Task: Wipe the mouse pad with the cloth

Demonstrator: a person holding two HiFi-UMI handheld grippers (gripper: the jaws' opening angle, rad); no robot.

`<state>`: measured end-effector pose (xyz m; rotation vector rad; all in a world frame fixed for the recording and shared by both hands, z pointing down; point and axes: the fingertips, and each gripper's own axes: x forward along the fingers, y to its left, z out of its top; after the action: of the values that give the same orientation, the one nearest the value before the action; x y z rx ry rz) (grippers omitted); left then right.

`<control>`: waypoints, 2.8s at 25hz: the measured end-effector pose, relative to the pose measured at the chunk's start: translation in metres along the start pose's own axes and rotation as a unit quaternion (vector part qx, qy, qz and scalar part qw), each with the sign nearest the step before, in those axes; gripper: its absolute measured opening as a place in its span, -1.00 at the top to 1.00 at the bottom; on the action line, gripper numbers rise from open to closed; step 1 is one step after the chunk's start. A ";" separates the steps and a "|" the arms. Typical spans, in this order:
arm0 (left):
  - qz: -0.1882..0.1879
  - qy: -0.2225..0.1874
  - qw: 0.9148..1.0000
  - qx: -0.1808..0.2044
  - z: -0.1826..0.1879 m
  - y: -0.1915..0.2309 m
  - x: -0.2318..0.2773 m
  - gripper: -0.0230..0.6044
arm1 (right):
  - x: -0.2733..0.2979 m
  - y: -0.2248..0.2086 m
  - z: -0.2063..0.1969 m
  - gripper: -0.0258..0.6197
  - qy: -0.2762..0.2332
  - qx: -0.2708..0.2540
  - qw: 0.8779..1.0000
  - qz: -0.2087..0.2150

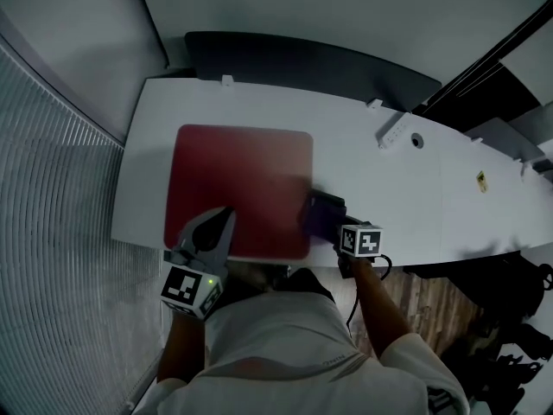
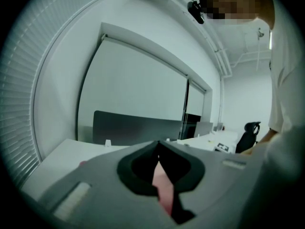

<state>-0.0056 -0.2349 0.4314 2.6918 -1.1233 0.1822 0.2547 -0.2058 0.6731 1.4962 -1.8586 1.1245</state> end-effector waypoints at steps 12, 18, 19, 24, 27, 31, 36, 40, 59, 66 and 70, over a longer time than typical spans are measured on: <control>0.036 -0.013 0.999 0.013 0.014 0.036 -0.055 0.92 | -0.055 0.137 0.061 0.76 -0.116 -0.007 0.987 0.111; 0.080 -0.019 0.997 0.014 0.022 0.077 -0.120 0.92 | -0.039 0.261 0.064 0.76 -0.103 -0.043 0.973 0.203; 0.088 -0.018 0.996 0.014 0.020 0.084 -0.133 0.92 | -0.033 0.282 0.061 0.76 -0.097 -0.050 0.970 0.217; 0.138 -0.012 0.990 0.005 0.012 0.121 -0.195 0.92 | -0.002 0.386 0.039 0.76 -0.056 -0.091 0.954 0.281; 0.151 -0.007 0.989 0.003 0.010 0.140 -0.222 0.92 | 0.018 0.440 0.021 0.76 -0.034 -0.107 0.945 0.307; 0.168 0.003 0.986 -0.006 0.003 0.155 -0.256 0.92 | 0.052 0.492 -0.003 0.76 -0.002 -0.123 0.940 0.318; 0.161 0.005 0.987 -0.016 -0.021 0.169 -0.276 0.92 | 0.109 0.493 -0.035 0.76 0.030 -0.124 0.955 0.269; 0.141 0.006 0.990 -0.007 -0.006 0.164 -0.270 0.92 | 0.112 0.468 -0.031 0.76 0.040 -0.123 0.965 0.229; 0.044 -0.001 0.999 0.025 0.012 0.012 -0.108 0.92 | 0.037 0.200 -0.056 0.75 0.041 -0.026 0.988 0.144; 0.016 -0.014 0.999 0.031 0.014 -0.042 -0.058 0.92 | 0.006 0.111 -0.067 0.75 0.027 0.000 0.993 0.113; 0.002 -0.019 0.999 0.029 0.014 -0.066 -0.041 0.92 | -0.014 0.071 -0.077 0.75 0.025 0.012 0.995 0.093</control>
<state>0.0131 -0.1648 0.3998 2.7551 -1.1514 0.1677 0.1814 -0.1297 0.6831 1.3171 -1.9878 1.2605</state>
